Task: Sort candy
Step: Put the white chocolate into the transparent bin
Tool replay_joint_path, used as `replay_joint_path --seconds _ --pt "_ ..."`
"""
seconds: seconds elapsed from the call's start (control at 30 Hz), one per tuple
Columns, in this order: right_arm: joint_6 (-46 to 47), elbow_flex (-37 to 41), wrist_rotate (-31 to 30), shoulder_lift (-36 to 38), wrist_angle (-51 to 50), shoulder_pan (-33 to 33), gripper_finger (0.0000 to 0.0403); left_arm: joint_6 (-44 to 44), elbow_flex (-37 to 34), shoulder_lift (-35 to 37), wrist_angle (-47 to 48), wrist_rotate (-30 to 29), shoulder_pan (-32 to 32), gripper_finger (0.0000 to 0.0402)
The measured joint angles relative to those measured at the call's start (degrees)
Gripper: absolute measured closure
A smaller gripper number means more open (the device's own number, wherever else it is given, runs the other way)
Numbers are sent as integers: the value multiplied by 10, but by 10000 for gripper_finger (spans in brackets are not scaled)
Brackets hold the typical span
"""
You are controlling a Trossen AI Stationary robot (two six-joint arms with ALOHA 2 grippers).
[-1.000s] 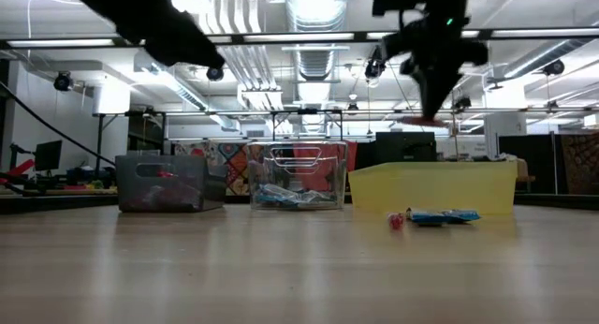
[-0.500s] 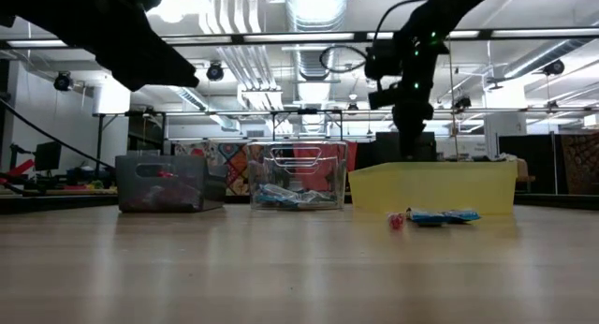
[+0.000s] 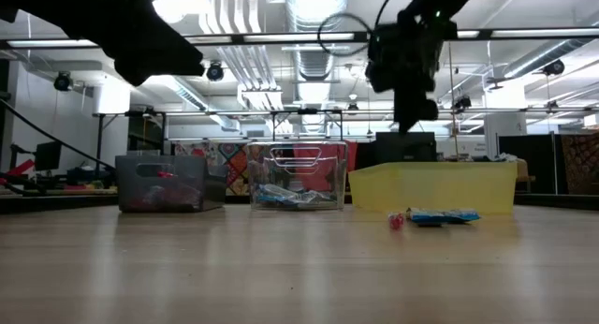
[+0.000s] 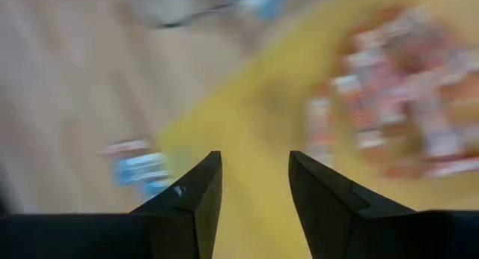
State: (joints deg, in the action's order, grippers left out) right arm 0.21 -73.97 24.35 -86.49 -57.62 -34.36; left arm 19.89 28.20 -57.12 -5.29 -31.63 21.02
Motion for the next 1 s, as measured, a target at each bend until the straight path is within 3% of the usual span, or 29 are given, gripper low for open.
replay_joint_path --seconds 0.27,0.47,0.63,0.77,1.0 --pt "173 57 -5 102 1 170 259 52 -4 -69 -116 11 10 277" --pt "345 132 -173 152 46 343 261 53 20 -144 -164 11 16 277" --pt "477 187 -268 157 108 452 273 49 58 -185 -164 11 21 277" --pt "579 220 -317 143 118 495 275 49 93 -190 -114 11 32 277" --pt "656 254 -378 108 171 523 234 55 154 -191 -9 10 58 277"
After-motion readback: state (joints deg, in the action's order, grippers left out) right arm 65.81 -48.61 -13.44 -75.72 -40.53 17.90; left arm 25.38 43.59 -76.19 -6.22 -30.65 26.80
